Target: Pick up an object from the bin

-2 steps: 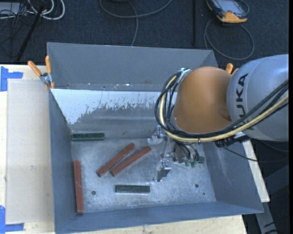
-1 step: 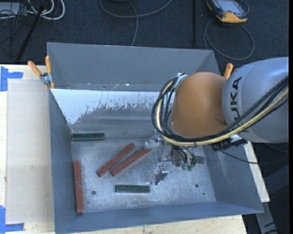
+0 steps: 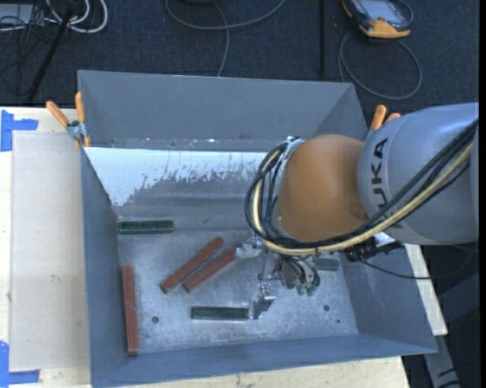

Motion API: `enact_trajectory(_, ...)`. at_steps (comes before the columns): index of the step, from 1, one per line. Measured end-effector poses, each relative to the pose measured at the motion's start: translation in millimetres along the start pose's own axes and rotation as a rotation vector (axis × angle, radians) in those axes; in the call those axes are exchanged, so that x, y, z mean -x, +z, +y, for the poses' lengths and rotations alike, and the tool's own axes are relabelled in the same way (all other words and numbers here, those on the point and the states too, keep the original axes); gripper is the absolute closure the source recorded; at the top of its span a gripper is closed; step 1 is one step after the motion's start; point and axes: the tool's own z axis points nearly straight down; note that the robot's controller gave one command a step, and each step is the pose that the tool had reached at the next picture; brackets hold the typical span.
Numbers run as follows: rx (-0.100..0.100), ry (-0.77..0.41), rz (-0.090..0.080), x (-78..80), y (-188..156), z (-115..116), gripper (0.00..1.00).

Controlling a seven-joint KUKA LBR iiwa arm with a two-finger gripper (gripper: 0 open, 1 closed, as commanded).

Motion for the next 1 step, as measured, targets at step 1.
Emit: enact_trajectory(1,0.002,0.043,-0.012,-32.1,82.3,15.8,1.00)
